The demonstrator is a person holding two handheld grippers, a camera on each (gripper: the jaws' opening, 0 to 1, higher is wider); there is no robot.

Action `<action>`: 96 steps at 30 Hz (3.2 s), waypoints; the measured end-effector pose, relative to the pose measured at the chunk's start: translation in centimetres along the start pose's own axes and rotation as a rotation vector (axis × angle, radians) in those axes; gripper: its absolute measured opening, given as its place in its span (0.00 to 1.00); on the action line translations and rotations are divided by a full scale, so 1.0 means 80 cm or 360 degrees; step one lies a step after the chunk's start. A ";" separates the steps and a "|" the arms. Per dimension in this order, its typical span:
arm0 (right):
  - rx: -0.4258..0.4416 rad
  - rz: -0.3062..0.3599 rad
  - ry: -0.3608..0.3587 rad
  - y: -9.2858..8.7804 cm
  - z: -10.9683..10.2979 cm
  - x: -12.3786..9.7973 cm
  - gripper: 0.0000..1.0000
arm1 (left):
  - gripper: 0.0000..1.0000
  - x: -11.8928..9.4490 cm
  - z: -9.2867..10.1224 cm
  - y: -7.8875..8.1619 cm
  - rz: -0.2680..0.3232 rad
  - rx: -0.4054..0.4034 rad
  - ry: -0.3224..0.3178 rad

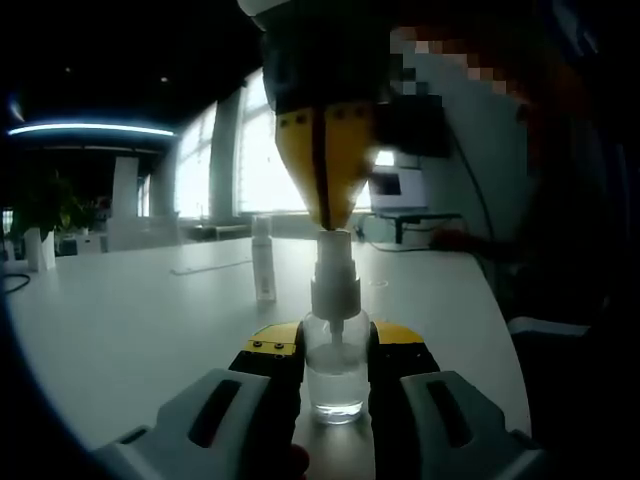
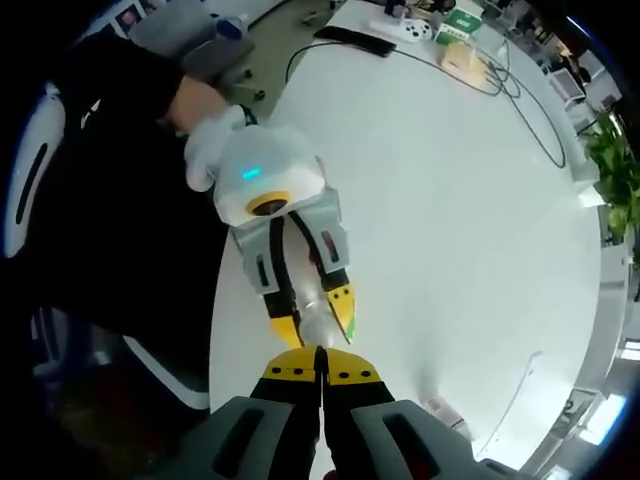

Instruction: Clamp pump bottle remove cover press pump head put on cover

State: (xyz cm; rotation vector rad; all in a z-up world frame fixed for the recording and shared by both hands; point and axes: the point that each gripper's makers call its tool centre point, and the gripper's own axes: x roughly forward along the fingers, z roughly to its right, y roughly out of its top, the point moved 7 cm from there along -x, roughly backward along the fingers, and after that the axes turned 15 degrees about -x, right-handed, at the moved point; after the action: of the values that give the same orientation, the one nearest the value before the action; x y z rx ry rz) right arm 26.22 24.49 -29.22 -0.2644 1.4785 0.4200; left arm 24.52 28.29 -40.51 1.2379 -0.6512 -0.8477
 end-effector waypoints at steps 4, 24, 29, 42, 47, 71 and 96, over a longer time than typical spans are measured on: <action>0.0007 0.0005 -0.0003 -0.001 -0.001 0.000 0.00 | 0.16 0.000 -0.001 0.000 0.0000 0.0001 0.0000; 0.0010 -0.0001 -0.0006 0.000 -0.001 0.000 0.00 | 0.16 0.000 0.001 0.000 0.0000 0.0001 0.0001; 0.0004 -0.0004 -0.0009 0.000 -0.002 0.004 0.00 | 0.16 0.000 0.000 0.000 -0.0001 0.0000 0.0001; -0.0042 -0.0099 -0.0024 0.005 0.000 0.008 0.00 | 0.16 0.000 -0.002 0.000 -0.0002 0.0001 0.0002; -0.0029 -0.0033 -0.0036 -0.001 0.001 -0.003 0.00 | 0.16 0.000 -0.001 0.000 -0.0001 0.0001 0.0001; 0.0022 0.0030 -0.0033 -0.003 0.000 -0.001 0.00 | 0.16 0.000 -0.002 0.001 -0.0002 0.0004 -0.0003; -0.0006 0.0255 -0.0205 -0.007 -0.003 -0.016 0.09 | 0.16 0.000 -0.001 -0.001 -0.0010 0.0013 0.0000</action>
State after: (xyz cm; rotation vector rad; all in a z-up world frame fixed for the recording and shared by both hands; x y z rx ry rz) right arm 26.18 23.74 -28.04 -0.1200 1.3770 0.5587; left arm 24.61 28.33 -40.63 1.2475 -0.6517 -0.8513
